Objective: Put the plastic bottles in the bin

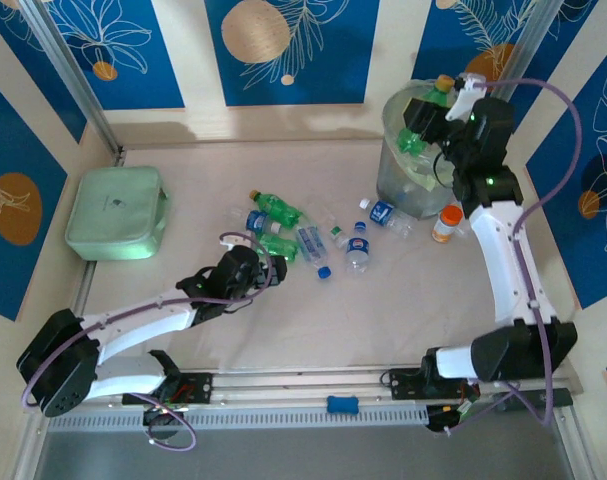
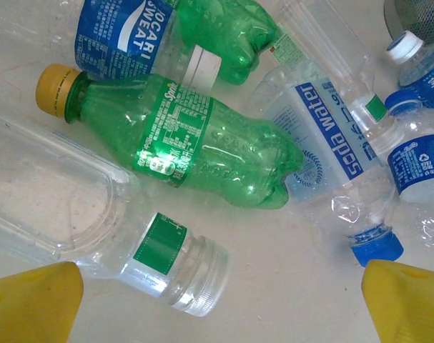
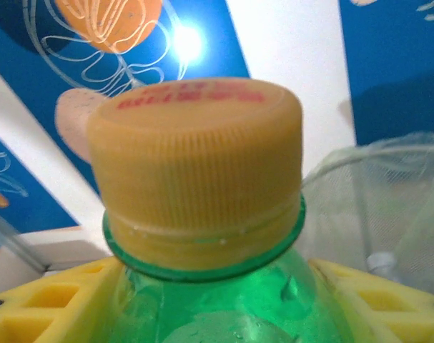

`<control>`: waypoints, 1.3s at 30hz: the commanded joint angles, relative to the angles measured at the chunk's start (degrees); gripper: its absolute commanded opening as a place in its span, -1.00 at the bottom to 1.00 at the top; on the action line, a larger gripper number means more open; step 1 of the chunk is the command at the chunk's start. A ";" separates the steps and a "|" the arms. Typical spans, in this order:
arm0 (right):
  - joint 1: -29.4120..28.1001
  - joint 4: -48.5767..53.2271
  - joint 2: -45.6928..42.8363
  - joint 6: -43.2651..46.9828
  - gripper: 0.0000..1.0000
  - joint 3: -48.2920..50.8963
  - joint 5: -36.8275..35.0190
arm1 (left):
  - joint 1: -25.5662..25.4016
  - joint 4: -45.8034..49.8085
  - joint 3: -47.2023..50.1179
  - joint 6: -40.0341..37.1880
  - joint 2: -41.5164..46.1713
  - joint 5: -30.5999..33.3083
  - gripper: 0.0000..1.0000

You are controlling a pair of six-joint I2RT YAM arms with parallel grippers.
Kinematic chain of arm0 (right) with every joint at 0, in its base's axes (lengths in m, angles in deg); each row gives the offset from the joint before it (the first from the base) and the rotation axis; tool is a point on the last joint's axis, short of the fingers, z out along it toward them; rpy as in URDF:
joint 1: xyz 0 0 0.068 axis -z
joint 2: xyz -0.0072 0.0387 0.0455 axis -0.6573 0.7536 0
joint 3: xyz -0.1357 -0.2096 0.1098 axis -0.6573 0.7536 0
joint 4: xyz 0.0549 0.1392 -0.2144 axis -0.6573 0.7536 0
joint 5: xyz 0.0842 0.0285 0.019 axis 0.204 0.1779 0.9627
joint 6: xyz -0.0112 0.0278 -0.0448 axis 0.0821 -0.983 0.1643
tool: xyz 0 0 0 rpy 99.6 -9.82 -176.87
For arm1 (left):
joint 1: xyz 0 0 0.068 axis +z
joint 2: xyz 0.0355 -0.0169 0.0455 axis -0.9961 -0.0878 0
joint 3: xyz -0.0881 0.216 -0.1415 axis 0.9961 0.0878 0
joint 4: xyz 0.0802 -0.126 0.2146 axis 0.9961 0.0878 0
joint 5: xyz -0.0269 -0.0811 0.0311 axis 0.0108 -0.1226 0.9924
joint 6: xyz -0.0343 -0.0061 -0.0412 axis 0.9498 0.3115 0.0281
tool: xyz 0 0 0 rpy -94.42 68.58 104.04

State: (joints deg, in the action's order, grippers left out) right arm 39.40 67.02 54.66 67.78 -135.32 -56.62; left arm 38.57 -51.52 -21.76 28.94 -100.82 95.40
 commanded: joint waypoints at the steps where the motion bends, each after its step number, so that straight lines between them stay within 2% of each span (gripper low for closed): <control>1: 1.50 -0.99 5.26 3.74 0.07 -5.25 -4.89 | 0.79 0.77 0.30 -0.62 1.32 -0.35 0.99; 7: 3.29 -0.92 16.01 5.12 0.08 -12.90 -8.49 | 1.02 0.77 -0.11 -0.59 1.11 -1.02 0.99; 13: 5.11 7.20 25.02 3.07 0.11 -20.26 -4.49 | 1.12 1.20 -0.64 -0.88 0.86 -1.73 0.99; 18: 5.39 11.97 28.53 2.39 0.23 -23.72 -2.20 | 1.22 1.28 -0.95 -1.14 0.59 -1.98 0.99; 20: 5.39 13.03 28.94 2.35 0.37 -24.67 -1.81 | 1.31 1.26 -1.00 -1.14 0.47 -2.12 0.99; 23: 5.34 14.21 28.57 2.53 0.66 -26.15 -2.29 | 1.36 1.47 -1.00 -0.99 0.57 -2.43 0.99; 25: 5.39 15.11 27.89 2.63 0.74 -27.09 -2.73 | 1.30 1.58 -0.82 -0.89 0.75 -2.53 0.99; 32: 5.13 15.01 20.42 2.56 0.78 -22.64 0.21 | 1.42 0.87 -0.12 -0.26 0.82 -2.44 0.99; 39: 2.37 12.91 6.70 1.59 0.80 -5.76 4.65 | 1.50 0.34 -0.26 -0.59 0.93 -2.01 0.99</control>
State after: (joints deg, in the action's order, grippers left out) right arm 43.47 80.77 65.85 69.88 -146.03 -55.36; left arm 39.44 -50.66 -21.76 28.59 -100.49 93.34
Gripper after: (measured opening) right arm 0.897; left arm 0.993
